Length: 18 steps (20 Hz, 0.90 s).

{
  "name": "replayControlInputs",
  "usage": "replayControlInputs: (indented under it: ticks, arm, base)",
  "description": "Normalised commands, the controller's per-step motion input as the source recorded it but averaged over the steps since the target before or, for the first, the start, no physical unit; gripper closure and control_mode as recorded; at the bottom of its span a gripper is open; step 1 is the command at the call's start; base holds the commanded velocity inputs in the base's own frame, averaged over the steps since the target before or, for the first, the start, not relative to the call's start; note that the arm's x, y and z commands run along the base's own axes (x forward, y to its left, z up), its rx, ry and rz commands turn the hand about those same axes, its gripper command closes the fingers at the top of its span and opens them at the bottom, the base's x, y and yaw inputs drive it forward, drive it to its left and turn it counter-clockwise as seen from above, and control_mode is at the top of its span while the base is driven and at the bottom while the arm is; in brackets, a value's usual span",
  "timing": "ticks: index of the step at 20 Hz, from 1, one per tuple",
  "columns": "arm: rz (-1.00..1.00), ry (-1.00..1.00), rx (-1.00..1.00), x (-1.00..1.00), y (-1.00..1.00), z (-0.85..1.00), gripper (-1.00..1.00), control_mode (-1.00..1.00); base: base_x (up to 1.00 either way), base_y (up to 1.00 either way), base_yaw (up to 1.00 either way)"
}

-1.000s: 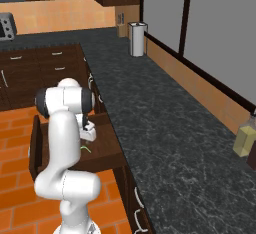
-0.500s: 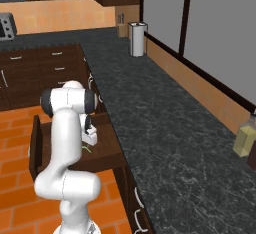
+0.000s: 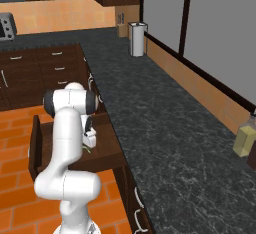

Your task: Take a straw from the drawer in front and place it inside the glass cup on the dining counter.

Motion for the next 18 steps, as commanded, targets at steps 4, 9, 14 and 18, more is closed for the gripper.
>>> replayControlInputs:
  ticks: [4, 9, 14, 18]
  arm:
    - [-0.12, 0.00, 0.00, -0.04, 0.00, -0.14, -1.00, -1.00]
    - [-0.16, 0.00, 0.00, -0.34, 0.00, 0.21, -1.00, -1.00]
    - [-0.16, 0.00, 0.00, -0.36, 0.02, 0.29, -1.00, -1.00]
    - [-0.15, 0.02, 0.00, -0.09, 0.07, 0.00, -1.00, -1.00]
  base:
    - [0.00, 0.00, 0.00]
    - [0.00, 0.00, 0.00]
    - [0.00, 0.00, 0.00]
    - [0.00, 0.00, 0.00]
